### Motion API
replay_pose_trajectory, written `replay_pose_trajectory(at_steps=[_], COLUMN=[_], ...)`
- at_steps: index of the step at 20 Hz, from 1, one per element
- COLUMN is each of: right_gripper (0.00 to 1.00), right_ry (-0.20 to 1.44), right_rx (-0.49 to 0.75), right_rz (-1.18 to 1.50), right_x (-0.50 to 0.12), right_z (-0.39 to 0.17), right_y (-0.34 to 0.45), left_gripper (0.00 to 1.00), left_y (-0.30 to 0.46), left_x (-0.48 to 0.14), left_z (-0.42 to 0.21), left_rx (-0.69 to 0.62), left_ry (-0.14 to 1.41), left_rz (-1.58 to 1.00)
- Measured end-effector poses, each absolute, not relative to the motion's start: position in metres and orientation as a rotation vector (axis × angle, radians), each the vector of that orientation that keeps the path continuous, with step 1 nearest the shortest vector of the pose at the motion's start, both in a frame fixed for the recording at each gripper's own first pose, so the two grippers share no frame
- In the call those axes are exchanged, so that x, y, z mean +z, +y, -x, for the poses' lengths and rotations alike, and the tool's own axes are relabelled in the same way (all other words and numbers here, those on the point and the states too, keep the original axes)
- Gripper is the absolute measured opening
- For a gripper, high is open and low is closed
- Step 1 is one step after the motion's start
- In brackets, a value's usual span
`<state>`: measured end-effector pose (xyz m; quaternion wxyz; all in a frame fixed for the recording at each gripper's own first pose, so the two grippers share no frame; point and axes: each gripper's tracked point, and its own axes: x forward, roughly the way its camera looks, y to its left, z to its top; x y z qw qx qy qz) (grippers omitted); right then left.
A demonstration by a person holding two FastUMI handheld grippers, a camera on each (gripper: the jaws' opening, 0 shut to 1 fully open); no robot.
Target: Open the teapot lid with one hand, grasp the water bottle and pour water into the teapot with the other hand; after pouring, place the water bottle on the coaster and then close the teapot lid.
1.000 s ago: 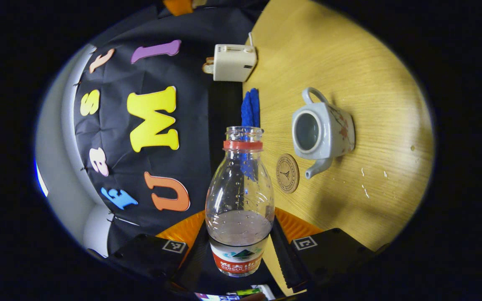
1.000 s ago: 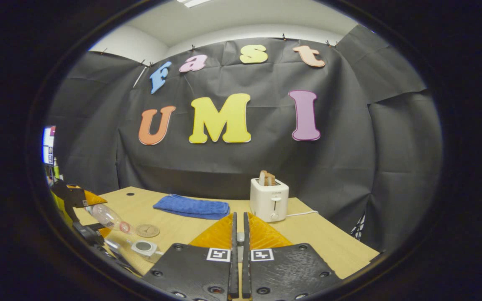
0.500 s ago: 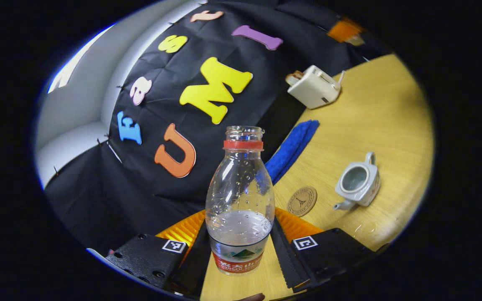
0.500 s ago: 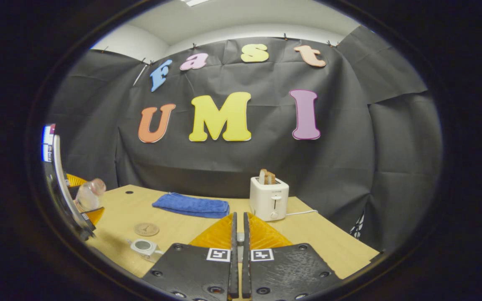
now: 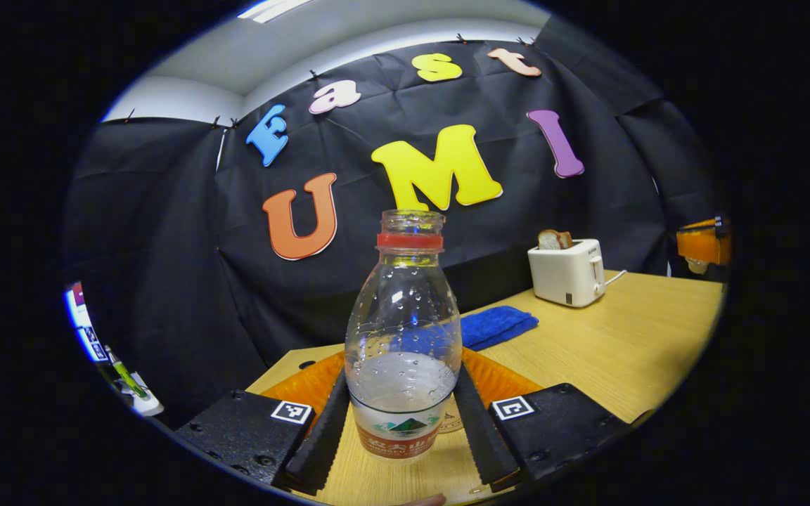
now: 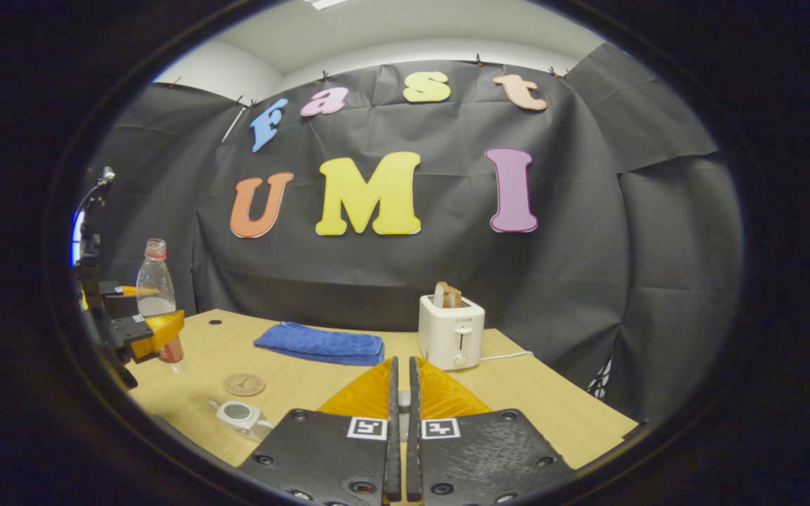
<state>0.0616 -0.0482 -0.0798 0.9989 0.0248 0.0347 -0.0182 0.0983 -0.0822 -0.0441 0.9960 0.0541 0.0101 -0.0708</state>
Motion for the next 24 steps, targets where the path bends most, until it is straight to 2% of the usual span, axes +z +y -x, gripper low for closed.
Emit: replay_pose_trajectory(at_steps=[4, 13, 24], right_gripper=[0.03, 0.03, 0.03], right_ry=[0.077, 0.108, 0.129], right_rx=[-0.042, -0.06, -0.049], right_rz=[-0.048, -0.019, -0.026], right_x=[-0.083, -0.098, -0.107], right_z=[-0.064, -0.073, -0.08], right_y=[-0.049, -0.046, -0.043], left_gripper=[0.78, 0.78, 0.79], left_y=[-0.093, -0.108, -0.123], left_x=[-0.053, -0.093, -0.127], left_z=[-0.128, -0.192, -0.202], left_rx=[-0.168, -0.18, -0.221], left_ry=[0.024, 0.043, 0.132], left_rz=[0.043, 0.129, 0.162])
